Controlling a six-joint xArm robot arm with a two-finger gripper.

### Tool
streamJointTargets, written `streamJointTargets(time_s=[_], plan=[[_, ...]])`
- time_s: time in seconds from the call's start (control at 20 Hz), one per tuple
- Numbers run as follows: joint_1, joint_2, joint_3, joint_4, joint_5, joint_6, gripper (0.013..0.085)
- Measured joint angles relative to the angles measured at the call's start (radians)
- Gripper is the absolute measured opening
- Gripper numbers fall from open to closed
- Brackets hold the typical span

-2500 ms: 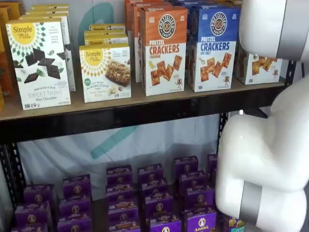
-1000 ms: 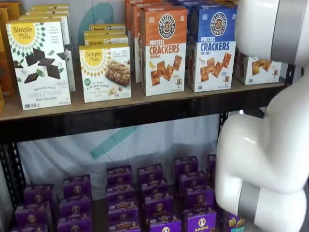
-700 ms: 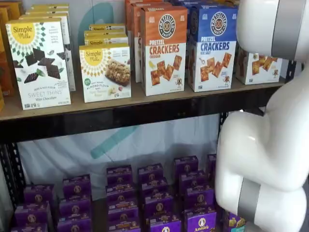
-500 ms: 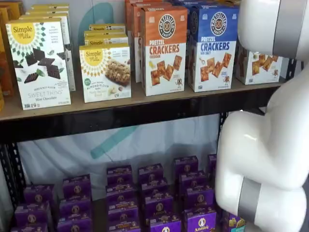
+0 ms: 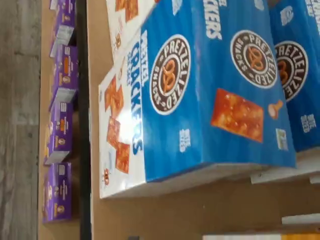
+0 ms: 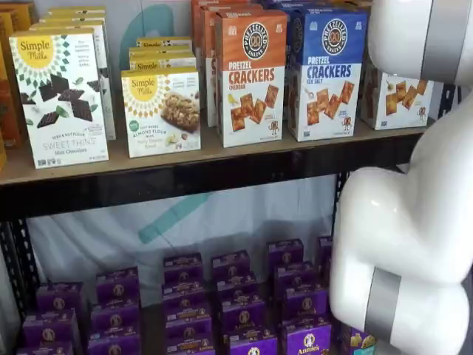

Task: Retrieve the yellow and white box located on the top shelf, the sixth one from the left

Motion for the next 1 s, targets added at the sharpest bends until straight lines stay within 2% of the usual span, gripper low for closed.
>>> streamJointTargets(time_s=[0.45, 1.0], plan=[[0.015, 0.053, -0.040, -0.011, -0.024, 0.001, 0.0850], [0.059, 0.107, -0.097, -0.097, -0.056, -0.006, 0.0850]])
